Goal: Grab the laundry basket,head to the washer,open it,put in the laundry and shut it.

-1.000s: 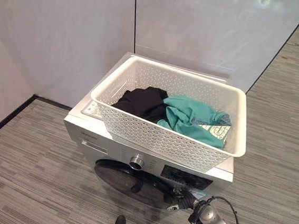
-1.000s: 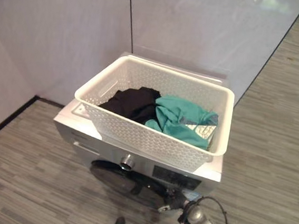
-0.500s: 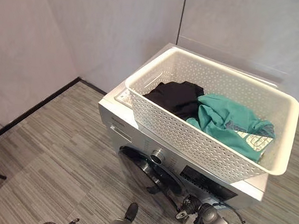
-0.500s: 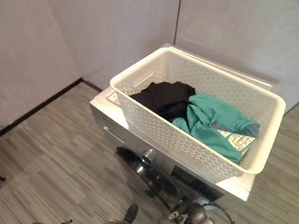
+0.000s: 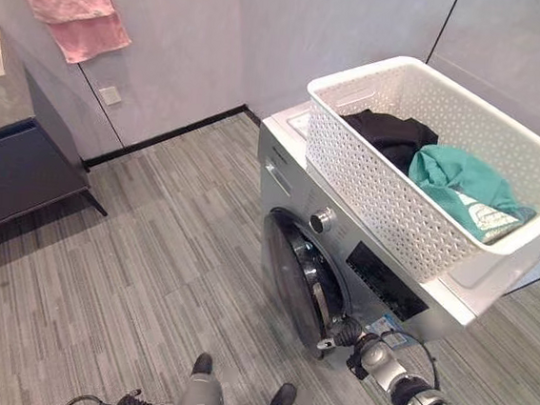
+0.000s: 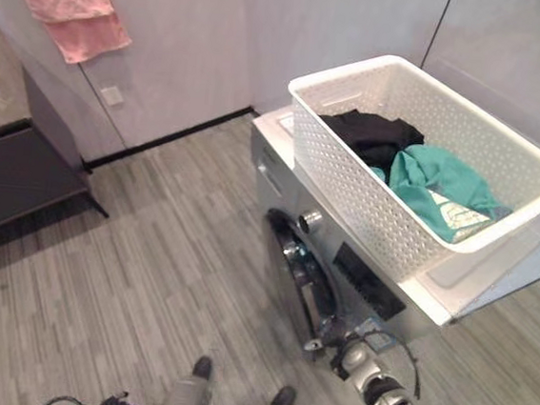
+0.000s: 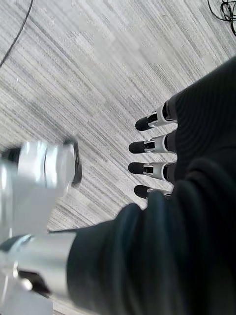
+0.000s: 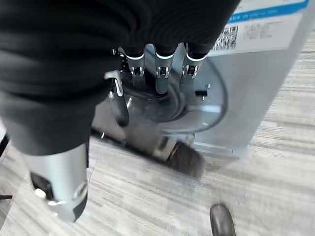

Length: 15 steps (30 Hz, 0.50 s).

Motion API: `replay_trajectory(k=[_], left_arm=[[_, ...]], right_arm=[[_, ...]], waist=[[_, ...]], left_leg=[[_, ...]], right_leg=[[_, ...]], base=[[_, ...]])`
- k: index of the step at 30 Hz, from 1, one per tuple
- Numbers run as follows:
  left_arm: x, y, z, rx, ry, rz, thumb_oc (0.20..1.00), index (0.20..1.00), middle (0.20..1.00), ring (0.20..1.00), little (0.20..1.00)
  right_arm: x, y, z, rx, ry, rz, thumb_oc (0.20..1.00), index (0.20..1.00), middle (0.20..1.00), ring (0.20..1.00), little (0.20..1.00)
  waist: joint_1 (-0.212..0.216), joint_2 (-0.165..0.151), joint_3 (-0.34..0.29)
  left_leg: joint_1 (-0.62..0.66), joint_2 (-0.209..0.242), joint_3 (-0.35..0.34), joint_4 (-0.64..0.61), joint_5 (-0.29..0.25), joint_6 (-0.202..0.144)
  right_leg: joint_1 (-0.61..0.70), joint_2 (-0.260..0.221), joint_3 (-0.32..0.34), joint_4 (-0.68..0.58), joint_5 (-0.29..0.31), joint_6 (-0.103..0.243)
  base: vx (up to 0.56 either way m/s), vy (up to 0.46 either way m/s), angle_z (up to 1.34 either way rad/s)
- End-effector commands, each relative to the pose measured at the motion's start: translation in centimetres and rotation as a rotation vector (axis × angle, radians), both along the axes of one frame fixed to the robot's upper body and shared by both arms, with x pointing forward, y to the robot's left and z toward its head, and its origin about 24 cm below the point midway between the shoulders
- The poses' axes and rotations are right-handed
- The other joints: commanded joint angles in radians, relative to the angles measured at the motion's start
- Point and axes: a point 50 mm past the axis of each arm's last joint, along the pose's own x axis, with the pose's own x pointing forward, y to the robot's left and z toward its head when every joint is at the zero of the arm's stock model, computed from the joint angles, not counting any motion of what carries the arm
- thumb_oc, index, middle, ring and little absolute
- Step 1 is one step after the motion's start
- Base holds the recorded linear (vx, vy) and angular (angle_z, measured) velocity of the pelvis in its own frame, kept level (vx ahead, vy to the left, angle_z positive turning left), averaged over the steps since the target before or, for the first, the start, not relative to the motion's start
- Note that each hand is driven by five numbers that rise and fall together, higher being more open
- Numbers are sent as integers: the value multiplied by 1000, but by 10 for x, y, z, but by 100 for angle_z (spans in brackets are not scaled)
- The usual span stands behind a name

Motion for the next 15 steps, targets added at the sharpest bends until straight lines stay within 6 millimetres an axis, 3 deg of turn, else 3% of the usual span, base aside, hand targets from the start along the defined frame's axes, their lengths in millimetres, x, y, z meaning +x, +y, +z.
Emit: replay_trajectory(k=[1,2,4,5,6,7,8,9,10,12,15], left_arm=[[-13,7,-1,51,43,-88,1000,1000,1000,1000,1000],[-15,7,-1,57,44,-122,1000,1000,1000,1000,1000],[-14,9,0,67,36,-137,1000,1000,1000,1000,1000],[-3,15,4,109,23,-160,1000,1000,1000,1000,1000],[-3,15,4,109,23,-160,1000,1000,1000,1000,1000],[4,18,6,146,19,-192,1000,1000,1000,1000,1000],[4,18,6,147,19,-191,1000,1000,1000,1000,1000],[16,19,10,176,-3,-228,1000,1000,1000,1000,1000],[28,22,15,209,-45,-251,1000,1000,1000,1000,1000],[32,20,16,212,-65,-265,1000,1000,1000,1000,1000],[45,6,18,195,-122,-313,1000,1000,1000,1000,1000]], right_arm=[[9,27,1,59,-1,19,1000,1000,1000,1000,1000],[27,47,15,72,-57,95,1000,1000,1000,1000,1000],[42,65,29,83,-105,146,1000,1000,1000,1000,1000],[68,92,57,106,-199,209,1000,1000,1000,1000,1000],[68,92,58,106,-200,208,1000,1000,1000,1000,1000],[83,113,79,130,-264,264,1000,1000,1000,1000,1000],[83,113,79,130,-264,264,1000,1000,1000,1000,1000],[90,149,105,224,-340,344,1000,1000,1000,1000,1000],[89,196,144,400,-420,504,1000,1000,1000,1000,1000],[87,207,160,486,-476,525,1000,1000,1000,1000,1000],[79,196,140,448,-458,506,1000,1000,1000,1000,1000]], waist=[[49,-6,-52],[80,-9,-43],[105,-14,-31],[144,-19,-13],[143,-19,-16],[165,-25,-13],[165,-25,-13],[185,-29,-5],[209,-32,-5],[212,-32,-2],[193,-34,4]], left_leg=[[-98,-133,1,-80,32,137],[-112,-158,10,-76,24,152],[-128,-177,12,-102,36,164],[-143,-199,7,-156,65,166],[-148,-200,6,-156,67,167],[-154,-209,3,-181,80,165],[-154,-209,3,-181,80,165],[-172,-218,-3,-195,92,161],[-193,-225,-16,-203,102,157],[-201,-227,-24,-205,107,152],[-206,-224,-27,-203,108,151]], right_leg=[[92,-136,104,-62,49,46],[67,-161,114,-60,66,63],[43,-183,113,-72,103,79],[21,-209,98,-99,142,94],[18,-209,97,-101,144,94],[11,-220,89,-117,158,98],[11,-220,89,-117,158,98],[-4,-228,81,-128,173,104],[-9,-240,58,-139,184,108],[-7,-243,46,-144,188,110],[-5,-244,38,-140,187,111]], base=[[7,565,53],[-75,387,31],[-133,307,-54],[-128,200,-48],[-121,192,16],[-25,52,32],[-75,72,27],[-70,25,23],[-65,20,19],[-9,-23,26],[-13,-28,20]])
